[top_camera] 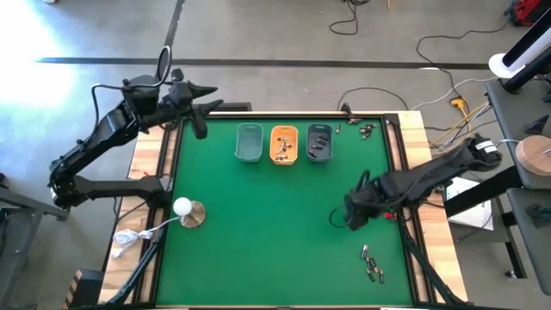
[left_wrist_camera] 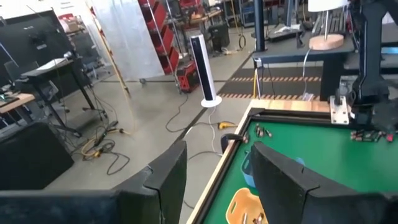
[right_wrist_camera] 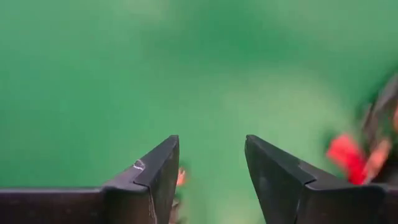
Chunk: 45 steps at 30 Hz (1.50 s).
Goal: Sort batteries
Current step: Put the big brown battery into the green bin
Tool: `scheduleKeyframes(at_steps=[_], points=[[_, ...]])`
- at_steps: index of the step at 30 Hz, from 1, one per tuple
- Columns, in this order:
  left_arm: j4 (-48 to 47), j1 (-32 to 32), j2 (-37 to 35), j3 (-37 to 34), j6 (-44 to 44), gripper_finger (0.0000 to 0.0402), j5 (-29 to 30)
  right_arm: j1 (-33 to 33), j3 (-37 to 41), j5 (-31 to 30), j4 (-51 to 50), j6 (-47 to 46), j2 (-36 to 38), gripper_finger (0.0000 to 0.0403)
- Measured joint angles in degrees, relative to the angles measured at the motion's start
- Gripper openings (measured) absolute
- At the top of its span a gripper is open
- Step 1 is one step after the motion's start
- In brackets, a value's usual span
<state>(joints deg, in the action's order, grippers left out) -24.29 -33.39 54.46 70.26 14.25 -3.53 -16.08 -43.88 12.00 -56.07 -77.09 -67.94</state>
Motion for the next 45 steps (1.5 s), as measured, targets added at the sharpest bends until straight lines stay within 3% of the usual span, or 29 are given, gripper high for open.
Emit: scheduleKeyframes(at_steps=[5,12,19,24,29,37,42,45], points=[[-0.12,0.0,0.0,0.0,2.57,0.0158,-0.12,-6.88,0.02,10.99,3.57,-26.96,-4.61,0.0164],[2.61,0.0,0.29,0.2,8.16,0.0158,-0.98,-15.49,0.15,11.64,19.15,-42.31,-8.88,0.0174],[3.57,0.02,1.53,0.2,6.04,0.0158,-7.81,-17.63,2.7,8.83,18.74,-44.77,-13.12,0.0198],[0.54,0.02,1.7,0.2,4.84,0.0158,-9.76,-16.57,6.65,8.84,24.8,-44.49,-13.66,0.0186],[0.45,0.02,0.78,0.2,0.53,0.0158,-14.92,-16.55,9.26,9.07,28.59,-46.08,-13.17,0.0145],[1.57,0.07,-1.25,0.2,-3.83,0.0158,-22.92,-16.06,9.34,3.54,28.34,-47.57,-13.1,0.0037],[8.17,-0.41,-1.97,-0.57,-6.49,0.0158,-38.18,-12.16,7.75,-1.91,26.9,-43.32,-12.43,0.0036],[14.31,-1.23,-2.08,-0.55,-10.03,0.0158,-47.46,-8.13,3.13,-14.67,22.08,-37.84,-11.42,0.0036]])
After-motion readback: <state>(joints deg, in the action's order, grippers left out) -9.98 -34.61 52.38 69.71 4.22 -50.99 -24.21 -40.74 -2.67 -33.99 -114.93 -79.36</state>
